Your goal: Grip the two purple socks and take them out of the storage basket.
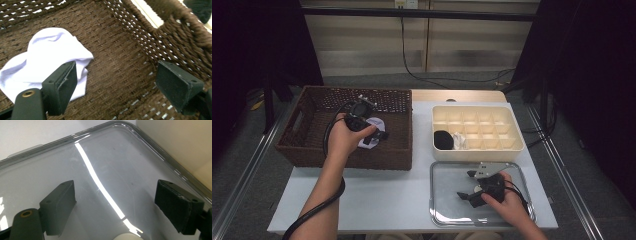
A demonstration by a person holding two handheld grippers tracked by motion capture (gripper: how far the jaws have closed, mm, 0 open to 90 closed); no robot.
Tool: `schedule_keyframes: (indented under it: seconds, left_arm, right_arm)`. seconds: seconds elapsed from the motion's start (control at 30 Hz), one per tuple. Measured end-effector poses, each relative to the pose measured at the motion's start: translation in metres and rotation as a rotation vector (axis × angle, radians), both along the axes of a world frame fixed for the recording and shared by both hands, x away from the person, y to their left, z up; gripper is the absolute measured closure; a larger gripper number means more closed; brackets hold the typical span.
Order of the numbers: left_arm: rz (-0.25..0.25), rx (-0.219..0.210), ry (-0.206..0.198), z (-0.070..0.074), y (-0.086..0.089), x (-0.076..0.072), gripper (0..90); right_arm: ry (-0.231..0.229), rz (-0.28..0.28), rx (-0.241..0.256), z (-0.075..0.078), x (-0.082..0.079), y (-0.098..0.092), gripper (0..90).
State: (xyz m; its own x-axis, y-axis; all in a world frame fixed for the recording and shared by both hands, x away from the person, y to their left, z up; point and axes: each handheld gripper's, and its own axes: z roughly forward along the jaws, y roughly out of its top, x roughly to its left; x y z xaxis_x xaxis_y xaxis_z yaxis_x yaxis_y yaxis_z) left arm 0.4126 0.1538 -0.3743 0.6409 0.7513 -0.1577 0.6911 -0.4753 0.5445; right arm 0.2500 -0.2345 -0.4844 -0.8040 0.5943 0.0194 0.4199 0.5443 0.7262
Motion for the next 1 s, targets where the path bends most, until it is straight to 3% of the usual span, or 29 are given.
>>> schedule_keyframes:
  seconds: [0.5,0.77,1.0]
  left_arm:
    - [0.026,-0.022,0.011,-0.009,0.001,0.023,17.2]
    - [0.027,-0.004,0.007,-0.010,0.001,0.032,17.2]
    - [0.039,0.006,0.030,-0.017,0.000,0.043,17.2]
  right_arm:
    - [0.000,0.000,0.000,0.000,0.000,0.000,16.6]
    - [0.000,0.000,0.000,0.000,0.000,0.000,16.5]
    - [0.000,0.001,0.000,0.000,0.000,0.000,16.5]
